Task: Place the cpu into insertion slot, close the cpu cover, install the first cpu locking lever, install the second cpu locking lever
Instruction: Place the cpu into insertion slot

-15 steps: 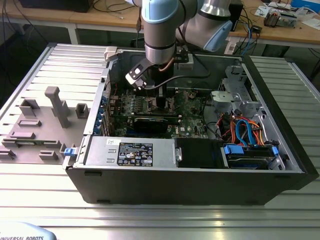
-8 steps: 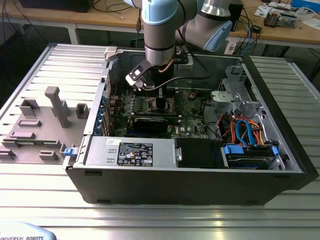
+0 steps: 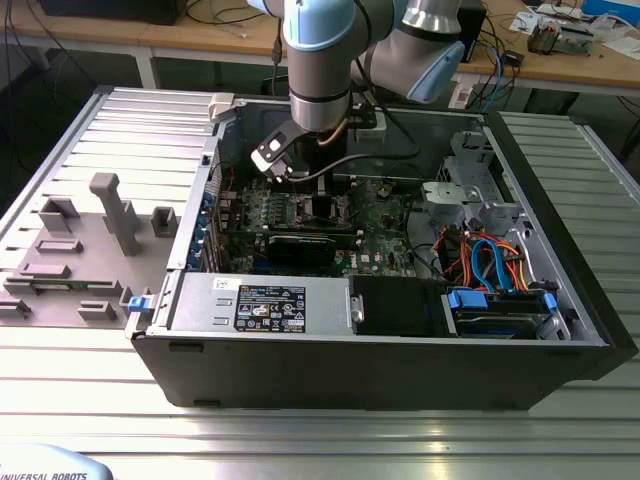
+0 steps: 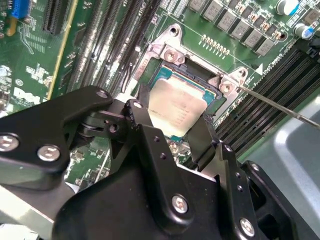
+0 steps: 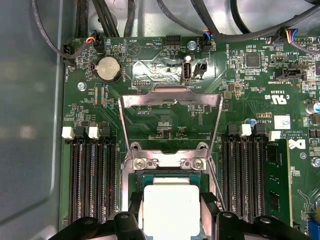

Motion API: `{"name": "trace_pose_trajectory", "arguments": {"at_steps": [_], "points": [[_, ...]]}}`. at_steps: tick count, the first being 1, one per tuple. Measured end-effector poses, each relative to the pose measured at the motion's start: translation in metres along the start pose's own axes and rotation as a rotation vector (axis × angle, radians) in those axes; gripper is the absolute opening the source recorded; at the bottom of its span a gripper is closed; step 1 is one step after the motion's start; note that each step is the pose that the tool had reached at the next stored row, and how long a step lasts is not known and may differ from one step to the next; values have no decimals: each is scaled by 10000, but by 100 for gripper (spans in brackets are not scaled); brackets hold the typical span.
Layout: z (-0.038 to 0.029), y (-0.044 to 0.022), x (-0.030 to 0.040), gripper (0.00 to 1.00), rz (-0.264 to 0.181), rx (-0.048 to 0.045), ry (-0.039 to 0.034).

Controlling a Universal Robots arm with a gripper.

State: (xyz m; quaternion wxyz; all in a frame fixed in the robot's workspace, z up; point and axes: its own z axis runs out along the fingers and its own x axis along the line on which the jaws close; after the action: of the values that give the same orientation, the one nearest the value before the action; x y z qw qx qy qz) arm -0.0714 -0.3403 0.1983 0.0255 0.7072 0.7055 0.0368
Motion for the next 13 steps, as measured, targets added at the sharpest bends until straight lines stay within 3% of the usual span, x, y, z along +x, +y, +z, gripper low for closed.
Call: {"name": "trace_pose_trajectory", "arguments": {"at_steps": [1,2,7,11,13], "points": [[0,0,0,55,0,0,-1],[-2,0,-1,62,0,4,-6],[-23,1,-1,62,1,5,-8],[-121,14,1,62,1,27,-8],[-172,47,2,60,4,124,-9]]}}
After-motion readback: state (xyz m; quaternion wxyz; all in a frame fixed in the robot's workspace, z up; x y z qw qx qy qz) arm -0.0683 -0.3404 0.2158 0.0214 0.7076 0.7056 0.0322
